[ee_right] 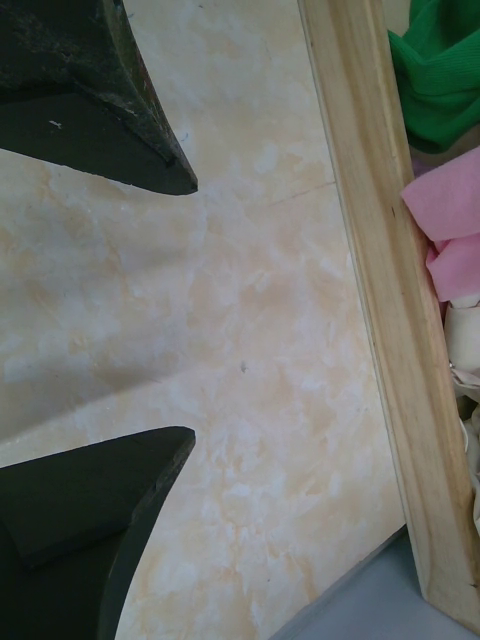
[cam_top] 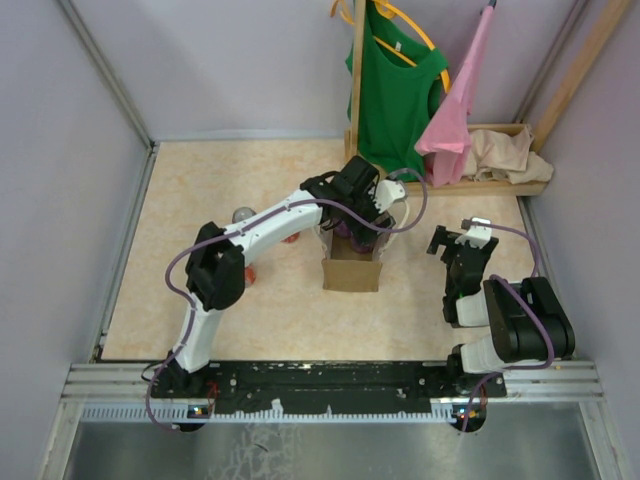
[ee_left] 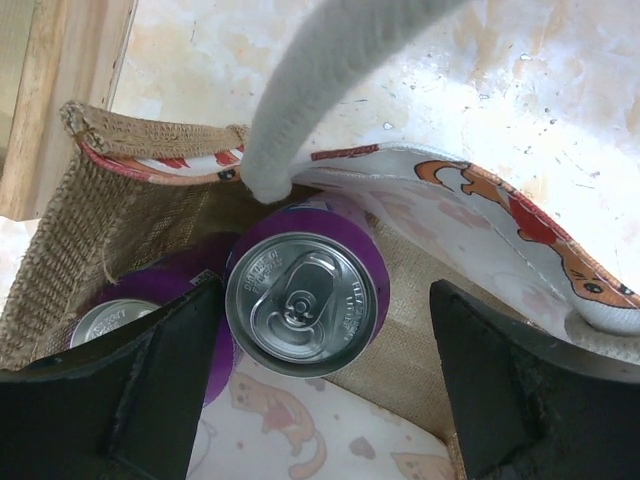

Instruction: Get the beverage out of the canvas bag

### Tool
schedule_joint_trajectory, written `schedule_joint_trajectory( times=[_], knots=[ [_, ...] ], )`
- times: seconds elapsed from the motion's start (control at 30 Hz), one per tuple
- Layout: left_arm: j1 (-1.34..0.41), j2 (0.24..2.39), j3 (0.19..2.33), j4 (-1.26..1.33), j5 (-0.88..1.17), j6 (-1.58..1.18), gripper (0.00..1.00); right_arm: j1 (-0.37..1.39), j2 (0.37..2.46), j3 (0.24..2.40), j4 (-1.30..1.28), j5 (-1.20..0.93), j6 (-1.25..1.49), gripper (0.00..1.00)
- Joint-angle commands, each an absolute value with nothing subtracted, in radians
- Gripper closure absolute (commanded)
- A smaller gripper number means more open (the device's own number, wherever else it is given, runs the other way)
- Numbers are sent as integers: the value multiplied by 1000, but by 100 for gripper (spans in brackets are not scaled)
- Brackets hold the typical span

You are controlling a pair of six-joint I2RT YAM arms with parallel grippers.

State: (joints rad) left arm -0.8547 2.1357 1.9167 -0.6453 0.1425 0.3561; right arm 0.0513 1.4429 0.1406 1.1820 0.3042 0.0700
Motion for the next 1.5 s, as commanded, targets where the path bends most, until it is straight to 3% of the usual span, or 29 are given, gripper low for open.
schedule_joint_trajectory(
  times=[0.0,0.07,0.33,0.4,0.5,0.53,1.13,1.47],
  knots=[
    [-853,2167,1931,-648,188,366,14,50,1444,167,1243,315,61,1],
    [-849,2172,1926,-649,180,354,21,50,1443,167,1243,315,61,1],
    [-842,2194,1904,-645,176,336,26,51,1443,167,1243,315,61,1],
    [-842,2198,1900,-642,175,332,44,50,1443,167,1243,315,61,1],
    [-842,2200,1900,-645,169,323,91,50,1443,167,1244,315,61,1],
    [-842,2198,1903,-646,167,321,99,51,1443,167,1244,315,61,1],
    [-844,1983,2151,-620,148,282,100,51,1443,167,1243,315,60,1],
    [-844,1801,2139,-572,28,260,100,51,1443,167,1243,316,61,1]
  ],
)
